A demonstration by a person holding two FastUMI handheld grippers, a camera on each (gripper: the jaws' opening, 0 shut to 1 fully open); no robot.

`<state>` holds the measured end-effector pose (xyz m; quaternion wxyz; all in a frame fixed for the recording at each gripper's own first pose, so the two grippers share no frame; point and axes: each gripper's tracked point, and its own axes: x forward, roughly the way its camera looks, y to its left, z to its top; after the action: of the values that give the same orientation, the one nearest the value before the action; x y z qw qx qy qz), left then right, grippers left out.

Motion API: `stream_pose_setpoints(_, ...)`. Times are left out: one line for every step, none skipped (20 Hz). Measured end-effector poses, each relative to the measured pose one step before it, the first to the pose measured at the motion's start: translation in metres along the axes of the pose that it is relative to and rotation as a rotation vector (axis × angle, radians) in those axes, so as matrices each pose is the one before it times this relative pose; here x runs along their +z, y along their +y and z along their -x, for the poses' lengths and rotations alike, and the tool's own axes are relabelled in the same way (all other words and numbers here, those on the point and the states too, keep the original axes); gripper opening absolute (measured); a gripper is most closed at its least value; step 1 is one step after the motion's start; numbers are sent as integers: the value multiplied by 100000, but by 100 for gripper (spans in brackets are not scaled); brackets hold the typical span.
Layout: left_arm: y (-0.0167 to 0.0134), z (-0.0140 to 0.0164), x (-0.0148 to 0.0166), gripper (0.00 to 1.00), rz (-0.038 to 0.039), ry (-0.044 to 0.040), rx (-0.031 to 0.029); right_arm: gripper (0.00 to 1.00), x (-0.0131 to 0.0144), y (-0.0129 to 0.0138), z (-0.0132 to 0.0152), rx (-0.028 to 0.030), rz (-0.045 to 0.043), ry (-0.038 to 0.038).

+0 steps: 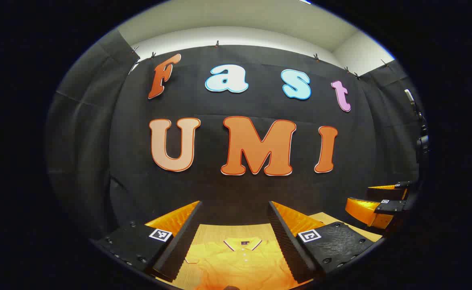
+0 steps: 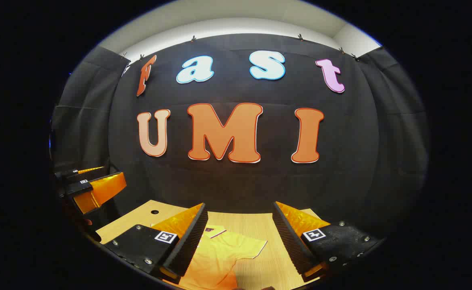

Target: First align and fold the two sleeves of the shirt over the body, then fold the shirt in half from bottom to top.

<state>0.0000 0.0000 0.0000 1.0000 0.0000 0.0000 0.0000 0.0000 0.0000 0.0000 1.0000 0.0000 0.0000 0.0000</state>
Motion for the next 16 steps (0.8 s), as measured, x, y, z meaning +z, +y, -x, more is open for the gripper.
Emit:
stream_pose_setpoints(37, 418, -87, 98, -1121, -195, -144, 98, -356, 236, 105, 141, -264, 643)
stream_pose_setpoints(133, 346, -238, 98, -522, -65, 2, 98, -232, 292, 97, 684, 15, 554)
stream_pose_setpoints(105, 285, -210, 98, 90, 345, 20, 98, -268, 159, 27, -105, 703, 565)
stream_pose_setpoints(212, 315, -315, 96, 611, 128, 15, 98, -98, 53, 73, -139, 501, 176)
stream_pose_setpoints(124, 107, 17, 98, 316, 305, -74, 98, 31, 224, 90, 78, -47, 94)
stream_pose_setpoints(317, 139, -186, 98, -168, 91, 271, 98, -89, 191, 195, 42, -427, -225)
stream_pose_setpoints(256, 189, -236, 98, -374, 353, 610, 98, -58, 177, 80, -48, -270, 562)
stream_pose_setpoints(169, 212, -396, 98, 101, 430, -296, 98, -183, 278, 143, 75, 36, -7)
stream_pose_setpoints(-143, 218, -25, 98, 12, 339, -746, 98, 0, 214, 60, -62, 287, -23)
stream_pose_setpoints(2, 77, -144, 98, -415, 117, -483, 98, -157, 150, -5, -42, 106, 70)
stream_pose_setpoints(237, 149, -56, 98, -991, -202, -144, 98, -218, 234, 16, -98, -101, 684)
stream_pose_setpoints(67, 72, -199, 98, -758, 129, 19, 98, -318, 86, 14, -362, -450, 1016)
stream_pose_setpoints(82, 238, -146, 98, -470, -361, -333, 98, -386, 117, -3, -284, -432, 1014)
stream_pose_setpoints(-8, 120, -92, 98, -49, -26, -452, 98, -341, 90, 8, -584, -423, 1106)
stream_pose_setpoints(116, -14, -1, 98, 66, -89, -568, 98, -335, 163, 61, -283, -313, 1001)
stream_pose_setpoints(26, 129, -446, 98, 32, 213, -668, 98, -375, -59, -69, -889, -80, 1123)
